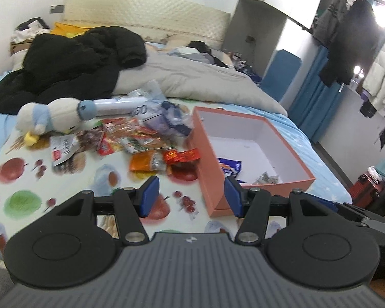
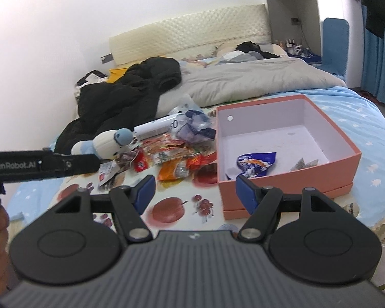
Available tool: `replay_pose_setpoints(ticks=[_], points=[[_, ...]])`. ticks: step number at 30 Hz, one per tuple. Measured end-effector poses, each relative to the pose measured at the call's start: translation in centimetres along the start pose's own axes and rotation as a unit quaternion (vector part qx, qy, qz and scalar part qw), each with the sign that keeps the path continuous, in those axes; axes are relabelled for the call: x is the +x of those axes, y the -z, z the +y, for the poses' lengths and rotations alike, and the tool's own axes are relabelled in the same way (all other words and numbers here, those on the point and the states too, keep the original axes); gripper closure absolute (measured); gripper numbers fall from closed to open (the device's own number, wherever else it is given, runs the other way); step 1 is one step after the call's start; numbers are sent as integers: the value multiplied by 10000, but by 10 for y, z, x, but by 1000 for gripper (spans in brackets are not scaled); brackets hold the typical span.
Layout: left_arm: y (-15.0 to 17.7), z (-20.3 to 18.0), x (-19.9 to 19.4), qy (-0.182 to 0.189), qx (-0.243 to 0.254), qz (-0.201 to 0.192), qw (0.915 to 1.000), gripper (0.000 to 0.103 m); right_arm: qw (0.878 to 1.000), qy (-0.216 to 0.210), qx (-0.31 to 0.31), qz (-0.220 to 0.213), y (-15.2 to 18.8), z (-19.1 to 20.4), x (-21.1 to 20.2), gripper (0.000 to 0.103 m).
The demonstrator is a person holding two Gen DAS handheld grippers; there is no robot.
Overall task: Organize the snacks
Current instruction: 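Lift both grippers out of the box and back toward the snack pile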
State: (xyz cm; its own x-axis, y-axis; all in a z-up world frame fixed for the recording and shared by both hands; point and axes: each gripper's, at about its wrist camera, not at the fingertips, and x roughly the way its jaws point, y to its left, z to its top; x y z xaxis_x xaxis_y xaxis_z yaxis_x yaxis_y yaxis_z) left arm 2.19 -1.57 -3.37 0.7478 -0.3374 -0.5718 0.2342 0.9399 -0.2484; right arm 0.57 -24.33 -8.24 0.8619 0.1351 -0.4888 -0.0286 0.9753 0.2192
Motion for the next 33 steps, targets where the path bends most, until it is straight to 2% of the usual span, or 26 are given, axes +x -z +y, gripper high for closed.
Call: replay_pose_setpoints(ticks=[8,15,22,33], points=[[26,21,1,-300,-175,196,9992,41,9994,-259,-132,185,21,17,7,32],[42,32,17,-331,-273,366,9984,41,9988,-302,-223,328,38,20,20,32],[44,43,35,-328,-353,487,9976,41,9983,-296,-246,437,44,22,29,32],[27,68,71,-388,-469,524,9968,41,9979,-286,-361,447,36,31,61,32]])
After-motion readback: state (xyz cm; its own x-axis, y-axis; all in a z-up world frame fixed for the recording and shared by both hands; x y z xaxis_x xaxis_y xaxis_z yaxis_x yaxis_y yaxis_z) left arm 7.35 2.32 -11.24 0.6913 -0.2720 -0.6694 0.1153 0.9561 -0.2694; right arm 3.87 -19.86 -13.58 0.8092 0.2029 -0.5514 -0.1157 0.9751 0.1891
